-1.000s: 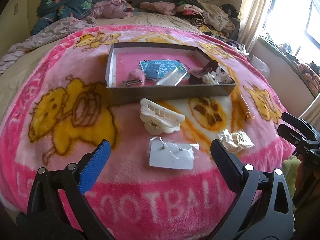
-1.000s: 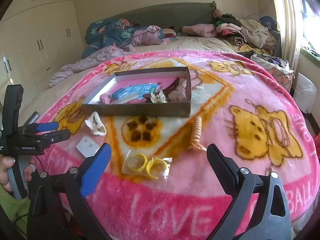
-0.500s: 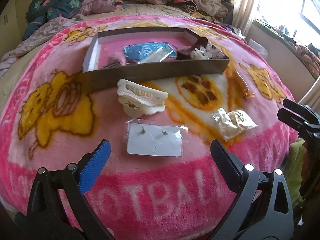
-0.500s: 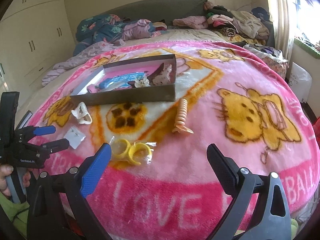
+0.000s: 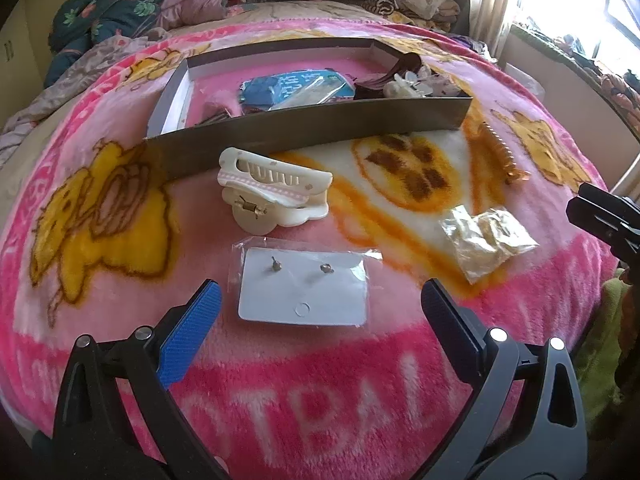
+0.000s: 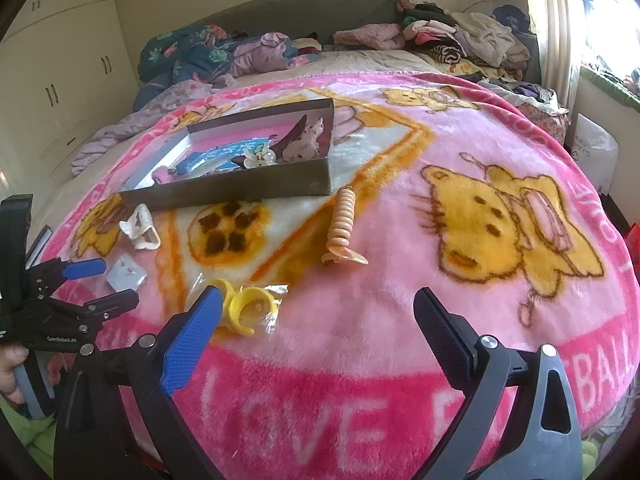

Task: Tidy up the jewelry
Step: 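Grasp the white earring card with the left tool while the right grasps the peach spiral hair tie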

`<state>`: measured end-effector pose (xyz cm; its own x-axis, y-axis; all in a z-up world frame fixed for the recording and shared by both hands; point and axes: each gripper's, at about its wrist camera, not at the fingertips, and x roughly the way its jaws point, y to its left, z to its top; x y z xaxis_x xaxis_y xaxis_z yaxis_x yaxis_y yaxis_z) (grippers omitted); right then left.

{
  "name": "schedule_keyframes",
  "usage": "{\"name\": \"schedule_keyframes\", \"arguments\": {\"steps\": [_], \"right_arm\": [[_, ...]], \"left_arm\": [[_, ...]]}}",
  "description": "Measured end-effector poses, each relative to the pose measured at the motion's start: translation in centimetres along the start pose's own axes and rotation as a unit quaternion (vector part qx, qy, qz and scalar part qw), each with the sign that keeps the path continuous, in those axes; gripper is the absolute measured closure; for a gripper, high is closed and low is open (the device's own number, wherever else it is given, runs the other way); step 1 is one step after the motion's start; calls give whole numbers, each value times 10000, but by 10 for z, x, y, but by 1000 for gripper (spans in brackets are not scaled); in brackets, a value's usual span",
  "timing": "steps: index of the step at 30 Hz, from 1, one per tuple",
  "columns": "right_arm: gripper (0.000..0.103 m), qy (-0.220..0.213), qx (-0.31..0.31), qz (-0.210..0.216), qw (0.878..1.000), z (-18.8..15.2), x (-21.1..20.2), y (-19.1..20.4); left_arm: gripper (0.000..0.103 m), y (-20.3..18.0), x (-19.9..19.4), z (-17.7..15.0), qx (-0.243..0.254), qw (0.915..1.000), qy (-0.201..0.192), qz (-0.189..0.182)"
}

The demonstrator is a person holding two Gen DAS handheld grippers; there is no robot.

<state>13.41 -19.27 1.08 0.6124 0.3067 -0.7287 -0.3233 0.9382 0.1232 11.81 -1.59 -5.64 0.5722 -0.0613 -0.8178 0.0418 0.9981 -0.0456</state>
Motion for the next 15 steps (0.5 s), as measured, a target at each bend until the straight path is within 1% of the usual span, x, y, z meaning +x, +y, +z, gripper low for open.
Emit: {"name": "schedule_keyframes", "arguments": {"steps": [7,15], "right_arm": [[7,86,-65,-75,9999,12,22,-2],[7,350,74,-93,9993,27,55,-15]], "left_arm": [[10,3,11,6,-34,10000,70,-21],[10,2,19,12,-95,9996,122,-247]]}}
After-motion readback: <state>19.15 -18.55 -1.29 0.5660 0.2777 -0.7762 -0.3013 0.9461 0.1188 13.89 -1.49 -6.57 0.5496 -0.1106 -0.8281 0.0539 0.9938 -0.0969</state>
